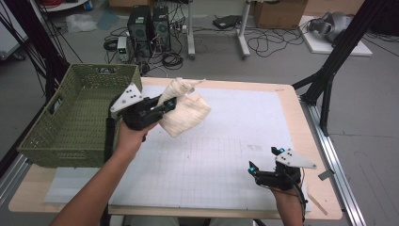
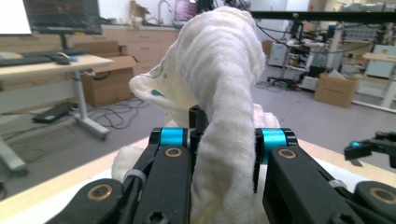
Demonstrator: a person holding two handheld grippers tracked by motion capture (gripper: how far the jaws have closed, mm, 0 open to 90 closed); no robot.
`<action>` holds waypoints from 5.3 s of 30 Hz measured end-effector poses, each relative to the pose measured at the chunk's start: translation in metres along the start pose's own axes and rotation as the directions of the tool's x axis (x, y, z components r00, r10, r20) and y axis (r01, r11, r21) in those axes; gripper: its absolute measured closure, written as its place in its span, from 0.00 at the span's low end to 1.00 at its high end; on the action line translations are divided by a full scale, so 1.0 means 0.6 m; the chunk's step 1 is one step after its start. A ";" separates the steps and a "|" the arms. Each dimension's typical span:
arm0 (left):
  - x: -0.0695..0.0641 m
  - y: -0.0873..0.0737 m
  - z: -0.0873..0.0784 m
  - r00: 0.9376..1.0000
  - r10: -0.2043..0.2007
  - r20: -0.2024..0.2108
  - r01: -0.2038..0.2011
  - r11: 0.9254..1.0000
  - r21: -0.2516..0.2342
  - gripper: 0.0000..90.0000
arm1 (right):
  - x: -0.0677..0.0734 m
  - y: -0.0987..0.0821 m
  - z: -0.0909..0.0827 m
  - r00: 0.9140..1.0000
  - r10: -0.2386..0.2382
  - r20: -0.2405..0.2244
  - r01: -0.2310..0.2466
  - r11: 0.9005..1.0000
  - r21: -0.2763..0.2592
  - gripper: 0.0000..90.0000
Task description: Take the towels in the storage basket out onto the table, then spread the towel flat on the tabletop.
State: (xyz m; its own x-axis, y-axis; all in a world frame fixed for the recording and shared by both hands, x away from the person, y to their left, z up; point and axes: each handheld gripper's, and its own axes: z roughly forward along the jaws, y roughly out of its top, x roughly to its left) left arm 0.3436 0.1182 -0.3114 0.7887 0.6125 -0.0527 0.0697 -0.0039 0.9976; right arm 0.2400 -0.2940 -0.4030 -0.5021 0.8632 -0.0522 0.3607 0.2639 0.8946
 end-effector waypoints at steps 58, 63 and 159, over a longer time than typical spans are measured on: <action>-0.003 -0.197 -0.073 0.993 -0.052 -0.105 0.077 0.967 0.243 0.20 | 0.000 -0.006 0.013 1.000 0.004 0.000 -0.004 0.999 0.034 0.06; 0.000 -0.199 -0.077 0.992 -0.060 -0.109 0.084 0.967 0.240 0.20 | -0.001 -0.005 0.017 1.000 0.000 0.005 0.000 0.999 0.038 0.06; 0.004 -0.198 -0.071 0.988 -0.044 -0.150 0.086 0.955 0.284 0.21 | -0.004 0.016 0.145 0.983 0.033 -0.181 -0.003 0.987 0.162 0.57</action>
State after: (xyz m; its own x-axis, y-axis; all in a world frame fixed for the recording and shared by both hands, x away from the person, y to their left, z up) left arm 0.3113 0.1538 -0.4278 0.6845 0.7235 -0.0895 0.3079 -0.1756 0.9351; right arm 0.3132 -0.2559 -0.4329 -0.6239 0.7793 0.0587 0.4850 0.3273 0.8109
